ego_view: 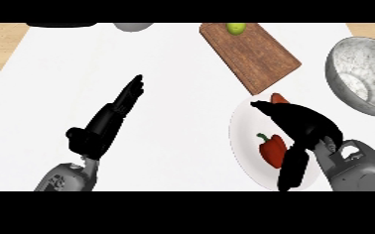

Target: Pick the bell pepper from the plate and place it in the bowl

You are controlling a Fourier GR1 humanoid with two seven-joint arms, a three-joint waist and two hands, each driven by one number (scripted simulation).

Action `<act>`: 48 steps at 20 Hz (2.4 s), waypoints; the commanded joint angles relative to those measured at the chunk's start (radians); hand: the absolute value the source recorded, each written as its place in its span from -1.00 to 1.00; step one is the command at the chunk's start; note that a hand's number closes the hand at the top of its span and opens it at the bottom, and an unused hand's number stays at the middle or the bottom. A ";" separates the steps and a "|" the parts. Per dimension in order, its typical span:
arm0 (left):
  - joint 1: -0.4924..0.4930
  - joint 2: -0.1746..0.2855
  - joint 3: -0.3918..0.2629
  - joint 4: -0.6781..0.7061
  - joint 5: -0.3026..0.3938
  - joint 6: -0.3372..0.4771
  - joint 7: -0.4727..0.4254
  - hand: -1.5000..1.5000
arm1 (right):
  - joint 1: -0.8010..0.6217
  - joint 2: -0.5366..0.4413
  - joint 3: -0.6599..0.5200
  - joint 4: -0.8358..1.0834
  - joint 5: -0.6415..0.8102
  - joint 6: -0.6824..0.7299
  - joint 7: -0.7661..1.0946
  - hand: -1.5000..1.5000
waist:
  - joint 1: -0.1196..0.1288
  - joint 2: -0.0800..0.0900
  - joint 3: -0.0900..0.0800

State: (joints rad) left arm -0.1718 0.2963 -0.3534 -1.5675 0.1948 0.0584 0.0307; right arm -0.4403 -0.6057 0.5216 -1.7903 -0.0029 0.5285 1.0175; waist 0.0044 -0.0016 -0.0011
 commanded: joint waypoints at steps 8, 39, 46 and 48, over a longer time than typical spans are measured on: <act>0.011 0.024 0.086 -0.030 0.015 -0.092 0.037 0.00 | 0.063 0.070 0.042 -0.034 0.265 0.000 0.024 -1.00 | 0.000 0.001 0.001; 0.082 -0.110 0.174 -0.070 -0.110 -0.191 0.057 0.00 | 0.221 0.245 -0.107 0.153 0.736 -0.022 -0.403 1.00 | 0.000 0.000 0.001; 0.076 -0.147 0.170 -0.043 -0.150 -0.197 0.040 0.00 | 0.202 0.289 -0.119 0.332 0.878 -0.172 -0.551 1.00 | 0.001 0.002 0.001; 0.049 -0.160 0.172 -0.057 -0.174 -0.188 0.065 0.00 | 0.228 0.275 -0.146 0.261 0.880 -0.132 -0.551 1.00 | -0.003 0.001 0.001</act>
State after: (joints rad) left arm -0.1283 0.1354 -0.1876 -1.5838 0.0313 -0.1138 0.0722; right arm -0.2308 -0.3536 0.3861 -1.5502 0.8472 0.3843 0.4829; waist 0.0040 -0.0097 -0.0081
